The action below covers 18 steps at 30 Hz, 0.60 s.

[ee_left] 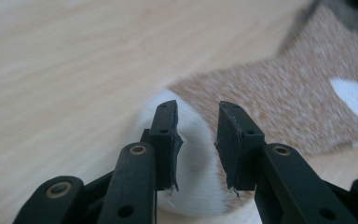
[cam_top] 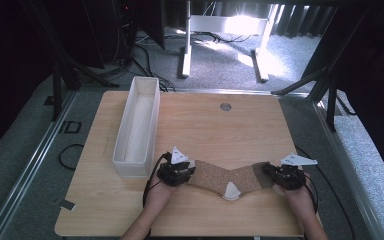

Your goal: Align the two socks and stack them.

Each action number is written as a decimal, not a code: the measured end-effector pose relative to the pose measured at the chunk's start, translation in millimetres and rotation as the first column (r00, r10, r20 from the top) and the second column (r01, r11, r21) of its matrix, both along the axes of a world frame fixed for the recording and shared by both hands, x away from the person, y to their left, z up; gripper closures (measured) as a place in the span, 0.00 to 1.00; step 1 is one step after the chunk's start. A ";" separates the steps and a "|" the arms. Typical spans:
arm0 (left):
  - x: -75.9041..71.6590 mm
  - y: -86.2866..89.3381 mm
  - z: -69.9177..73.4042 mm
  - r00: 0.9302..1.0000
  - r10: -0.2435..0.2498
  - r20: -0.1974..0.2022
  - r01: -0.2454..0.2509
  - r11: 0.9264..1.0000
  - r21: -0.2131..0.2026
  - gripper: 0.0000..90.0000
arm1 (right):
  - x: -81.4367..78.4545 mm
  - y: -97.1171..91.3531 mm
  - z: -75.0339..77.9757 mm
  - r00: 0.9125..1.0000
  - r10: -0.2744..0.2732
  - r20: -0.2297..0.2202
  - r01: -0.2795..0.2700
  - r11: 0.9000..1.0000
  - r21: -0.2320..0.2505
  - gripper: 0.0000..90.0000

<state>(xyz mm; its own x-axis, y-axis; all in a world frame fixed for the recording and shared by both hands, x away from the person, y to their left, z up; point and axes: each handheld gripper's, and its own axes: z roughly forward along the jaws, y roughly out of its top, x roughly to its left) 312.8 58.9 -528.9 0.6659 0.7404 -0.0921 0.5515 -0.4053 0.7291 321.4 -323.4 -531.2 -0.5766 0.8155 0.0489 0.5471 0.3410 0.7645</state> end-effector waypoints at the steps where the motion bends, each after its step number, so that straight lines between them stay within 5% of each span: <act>1: 0.6 -1.3 -3.9 1.000 -0.006 -0.011 0.006 1.000 0.008 0.77 | 0.5 0.5 -2.8 1.000 -0.002 -0.002 0.002 1.000 0.000 0.90; 9: 1.6 -0.8 -9.4 1.000 -0.011 -0.018 0.012 1.000 0.006 0.76 | -1.8 -0.1 -2.1 1.000 0.000 0.006 -0.001 1.000 0.022 0.88; 13: 1.6 -0.3 -9.9 1.000 -0.006 -0.021 0.006 1.000 -0.005 0.76 | -13.6 7.4 7.9 0.998 0.043 0.040 -0.045 0.998 0.049 1.00; 18: 1.6 -0.4 -10.1 1.000 -0.010 -0.016 0.010 1.000 0.001 0.75 | -12.0 13.9 -1.8 0.999 0.052 0.006 -0.051 0.998 -0.031 1.00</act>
<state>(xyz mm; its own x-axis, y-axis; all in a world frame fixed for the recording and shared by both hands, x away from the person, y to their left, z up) 314.4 58.6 -538.9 0.6720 0.7335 -0.1018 0.5588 -0.4121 0.7197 309.4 -309.5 -532.9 -0.6182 0.7858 0.0199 0.5229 0.3922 0.7568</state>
